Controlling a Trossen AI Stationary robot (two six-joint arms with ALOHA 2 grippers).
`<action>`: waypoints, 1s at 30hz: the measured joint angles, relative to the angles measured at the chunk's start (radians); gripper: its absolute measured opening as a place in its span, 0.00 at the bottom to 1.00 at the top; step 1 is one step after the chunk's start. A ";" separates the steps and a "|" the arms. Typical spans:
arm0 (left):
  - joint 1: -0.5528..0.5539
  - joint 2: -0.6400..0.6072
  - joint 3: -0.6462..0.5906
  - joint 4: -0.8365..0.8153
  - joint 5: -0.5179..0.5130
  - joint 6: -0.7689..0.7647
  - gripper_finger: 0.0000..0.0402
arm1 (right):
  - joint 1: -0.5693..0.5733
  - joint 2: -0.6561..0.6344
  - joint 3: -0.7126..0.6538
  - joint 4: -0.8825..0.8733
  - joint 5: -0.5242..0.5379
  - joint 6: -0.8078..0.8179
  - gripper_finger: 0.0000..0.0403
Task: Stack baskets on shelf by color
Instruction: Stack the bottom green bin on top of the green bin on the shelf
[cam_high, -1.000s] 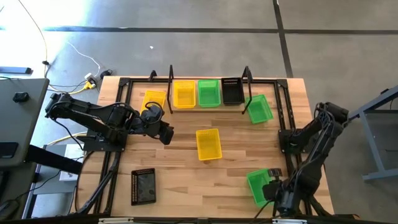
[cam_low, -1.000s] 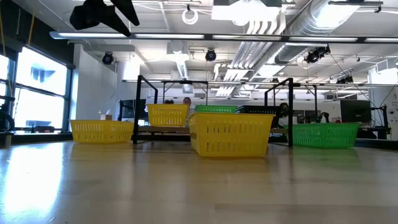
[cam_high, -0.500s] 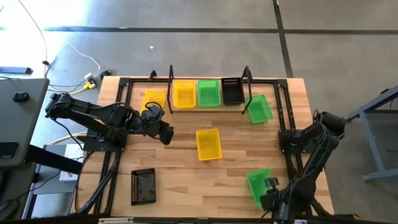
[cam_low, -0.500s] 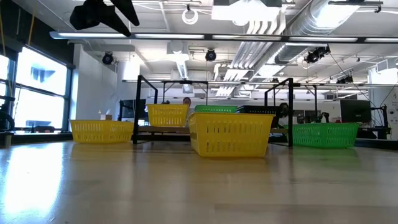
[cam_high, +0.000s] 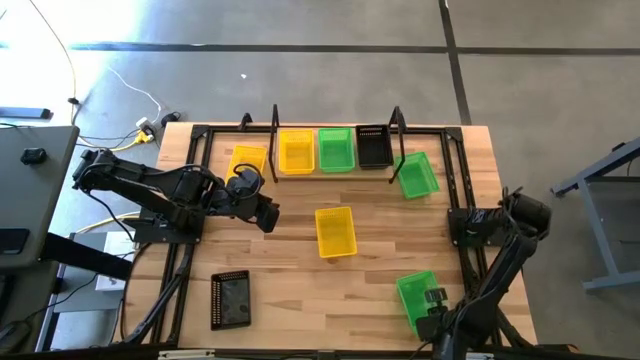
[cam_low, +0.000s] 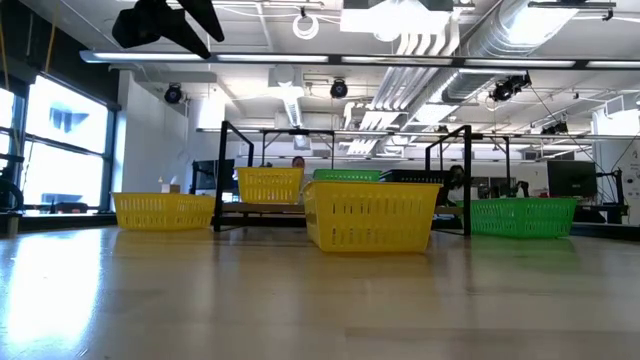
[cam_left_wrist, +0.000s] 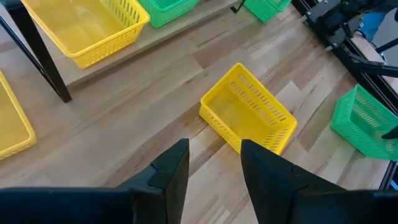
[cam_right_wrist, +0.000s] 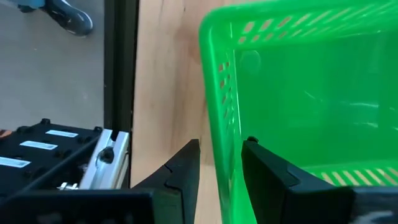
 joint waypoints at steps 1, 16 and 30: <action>0.000 0.000 0.000 0.000 0.000 0.000 0.34 | 0.000 0.004 0.000 0.000 -0.002 0.000 0.26; 0.000 0.000 0.000 0.000 0.002 0.036 0.34 | -0.037 0.005 0.000 0.024 -0.028 0.030 0.02; 0.000 0.000 0.000 0.000 0.003 0.142 0.34 | -0.130 -0.084 0.008 0.119 0.029 0.204 0.00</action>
